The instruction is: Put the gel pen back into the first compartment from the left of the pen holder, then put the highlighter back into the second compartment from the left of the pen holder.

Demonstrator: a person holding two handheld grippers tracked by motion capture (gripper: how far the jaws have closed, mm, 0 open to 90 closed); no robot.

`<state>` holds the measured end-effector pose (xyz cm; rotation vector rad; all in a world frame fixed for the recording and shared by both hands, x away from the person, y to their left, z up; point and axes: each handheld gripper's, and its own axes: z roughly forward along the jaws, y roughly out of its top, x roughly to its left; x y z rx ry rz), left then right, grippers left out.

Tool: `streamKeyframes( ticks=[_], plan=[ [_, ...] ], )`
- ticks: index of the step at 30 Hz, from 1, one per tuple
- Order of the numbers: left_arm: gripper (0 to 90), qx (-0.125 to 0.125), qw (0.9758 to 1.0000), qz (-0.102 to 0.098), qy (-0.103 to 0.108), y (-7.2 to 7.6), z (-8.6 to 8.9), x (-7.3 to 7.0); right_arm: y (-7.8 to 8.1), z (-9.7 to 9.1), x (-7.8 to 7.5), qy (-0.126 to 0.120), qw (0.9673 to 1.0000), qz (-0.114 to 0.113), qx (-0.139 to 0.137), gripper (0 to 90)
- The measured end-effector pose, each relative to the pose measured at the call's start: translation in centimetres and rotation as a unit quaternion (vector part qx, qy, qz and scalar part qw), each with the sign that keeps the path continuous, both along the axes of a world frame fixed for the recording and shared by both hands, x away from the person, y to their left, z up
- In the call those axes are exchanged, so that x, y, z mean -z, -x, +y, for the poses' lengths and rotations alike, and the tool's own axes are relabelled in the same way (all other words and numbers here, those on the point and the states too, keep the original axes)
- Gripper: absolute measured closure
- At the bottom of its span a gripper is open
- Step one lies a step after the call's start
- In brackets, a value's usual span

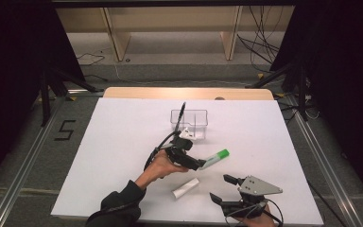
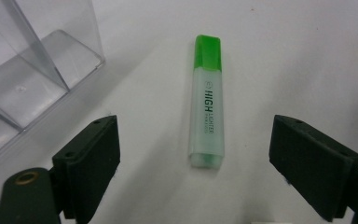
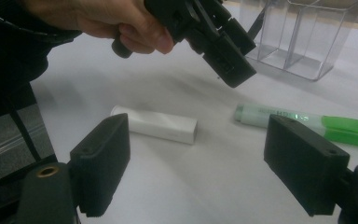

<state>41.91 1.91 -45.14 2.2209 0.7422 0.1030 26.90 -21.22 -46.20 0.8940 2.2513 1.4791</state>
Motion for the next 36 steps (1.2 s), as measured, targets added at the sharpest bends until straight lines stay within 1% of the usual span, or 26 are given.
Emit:
streamKeyframes(
  ticks=[1,2,4,13,19,20,21,22,23,24,27,28,31,32,35,36],
  plan=[
    [16.0,0.000,1.0000,0.000,0.000,0.0,0.0,0.0,0.0,0.0,0.0,0.000,1.0000,0.000,0.000,23.4],
    [16.0,0.003,1.0000,0.000,-0.006,0.0,-0.2,0.1,0.1,-0.1,-0.1,-0.001,1.0000,0.001,0.002,23.4],
    [16.0,0.004,1.0000,-0.001,-0.009,0.0,-0.4,0.2,0.1,-0.1,-0.1,-0.001,1.0000,0.000,0.002,23.4],
    [16.3,0.010,0.9998,-0.001,-0.015,-0.1,-1.2,0.2,0.0,-0.2,0.0,-0.002,1.0000,0.002,0.003,23.4],
    [17.6,0.013,0.9996,0.001,-0.026,0.2,-2.0,0.7,0.0,-0.2,0.0,-0.002,1.0000,0.002,0.004,23.4],
    [19.1,0.014,0.9995,-0.002,-0.028,0.3,-2.1,0.8,0.0,-0.1,0.0,-0.001,1.0000,0.002,0.003,23.4],
    [19.1,0.012,0.9996,-0.001,-0.025,0.3,-2.3,0.9,0.0,-0.1,0.0,-0.001,1.0000,0.002,0.003,23.4],
    [20.9,0.013,0.9996,0.000,-0.025,0.2,-2.3,0.9,0.0,-0.2,0.1,-0.001,1.0000,0.003,0.004,23.4],
    [20.9,0.015,0.9995,0.001,-0.028,0.2,-2.4,0.9,0.0,-0.2,0.1,-0.001,1.0000,0.003,0.004,23.4],
    [24.3,0.018,0.9995,0.004,-0.026,0.3,-2.6,1.1,0.0,-0.2,0.1,-0.001,1.0000,0.002,0.004,23.4],
    [27.9,0.020,0.9994,0.003,-0.028,0.3,-2.8,1.1,0.0,-0.2,0.1,0.000,1.0000,0.002,0.004,23.4],
    [27.9,0.020,0.9994,0.003,-0.027,0.4,-3.0,1.2,0.0,-0.2,0.1,0.001,1.0000,0.002,0.004,23.4],
    [32.7,0.026,0.9990,0.000,-0.037,0.5,-3.3,1.4,0.0,0.0,0.1,0.001,1.0000,0.003,0.003,23.4],
    [35.2,0.025,0.9987,0.001,-0.044,0.5,-3.4,1.6,0.1,0.0,0.0,0.002,1.0000,0.003,0.003,23.4],
    [38.6,0.022,0.9986,0.002,-0.049,0.4,-3.4,1.8,0.1,0.0,0.0,0.002,1.0000,0.002,0.003,23.4],
    [39.3,0.019,0.9985,0.005,-0.051,0.3,-3.4,2.1,0.1,0.1,0.0,0.002,1.0000,0.001,0.002,23.5]
  ],
)
